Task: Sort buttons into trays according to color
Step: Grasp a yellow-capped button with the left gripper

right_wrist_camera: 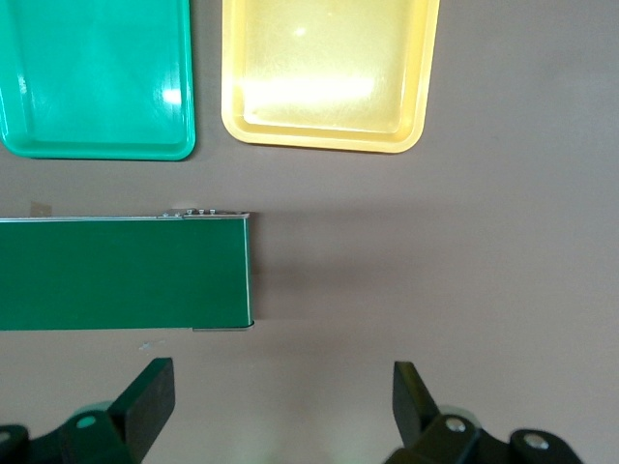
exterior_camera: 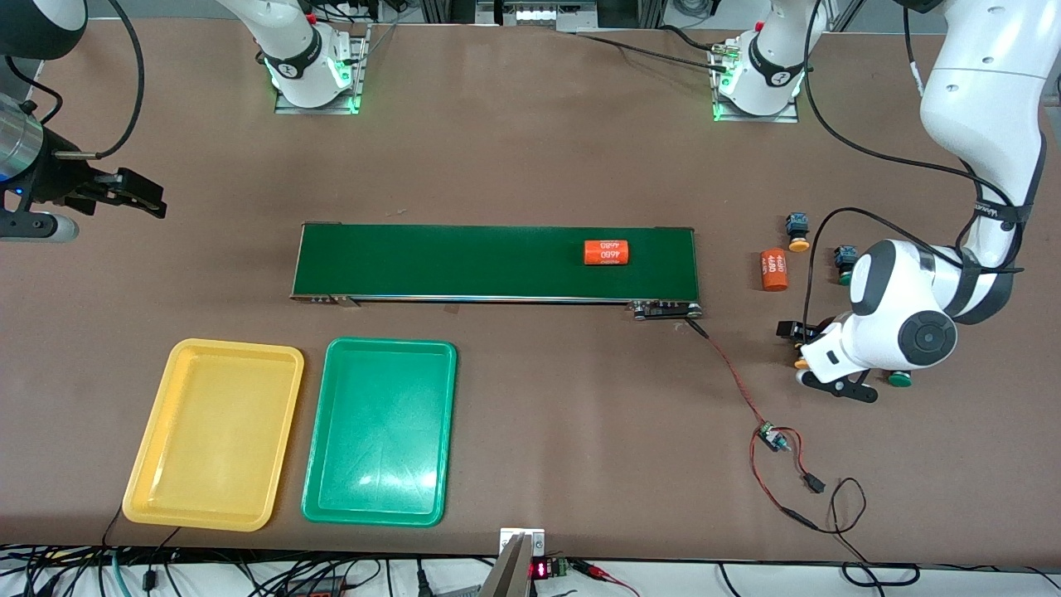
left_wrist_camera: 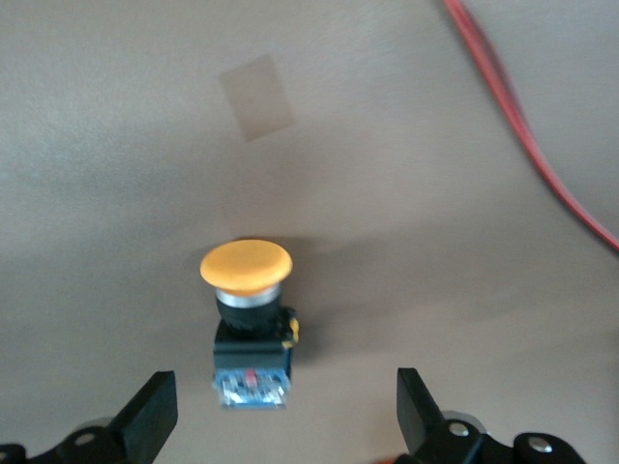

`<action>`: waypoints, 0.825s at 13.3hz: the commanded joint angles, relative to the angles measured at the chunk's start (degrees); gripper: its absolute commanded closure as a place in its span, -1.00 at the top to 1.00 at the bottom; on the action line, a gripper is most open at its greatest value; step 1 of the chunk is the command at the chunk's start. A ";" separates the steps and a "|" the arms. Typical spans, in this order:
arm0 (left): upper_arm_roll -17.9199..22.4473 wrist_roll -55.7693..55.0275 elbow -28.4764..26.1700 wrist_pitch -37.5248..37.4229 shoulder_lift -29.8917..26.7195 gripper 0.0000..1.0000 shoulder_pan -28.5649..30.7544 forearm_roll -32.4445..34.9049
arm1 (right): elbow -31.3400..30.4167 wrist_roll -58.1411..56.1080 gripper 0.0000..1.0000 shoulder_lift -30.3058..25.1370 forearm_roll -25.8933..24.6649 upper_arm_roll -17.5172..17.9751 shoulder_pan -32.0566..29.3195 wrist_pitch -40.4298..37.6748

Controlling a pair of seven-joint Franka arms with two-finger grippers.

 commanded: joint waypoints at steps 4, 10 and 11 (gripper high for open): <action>0.00 0.01 -2.72 6.81 1.86 0.88 3.00 0.55 | 1.41 0.61 1.00 0.77 0.22 -0.20 -0.20 -0.59; -0.78 -1.04 -1.58 2.00 0.90 -0.52 2.49 0.11 | 1.68 2.54 1.00 0.77 0.75 -0.28 -0.28 -0.59; -1.40 -1.65 -1.41 1.38 0.11 -0.52 2.22 0.02 | 1.68 2.72 1.00 1.03 0.75 -0.28 -0.20 -0.16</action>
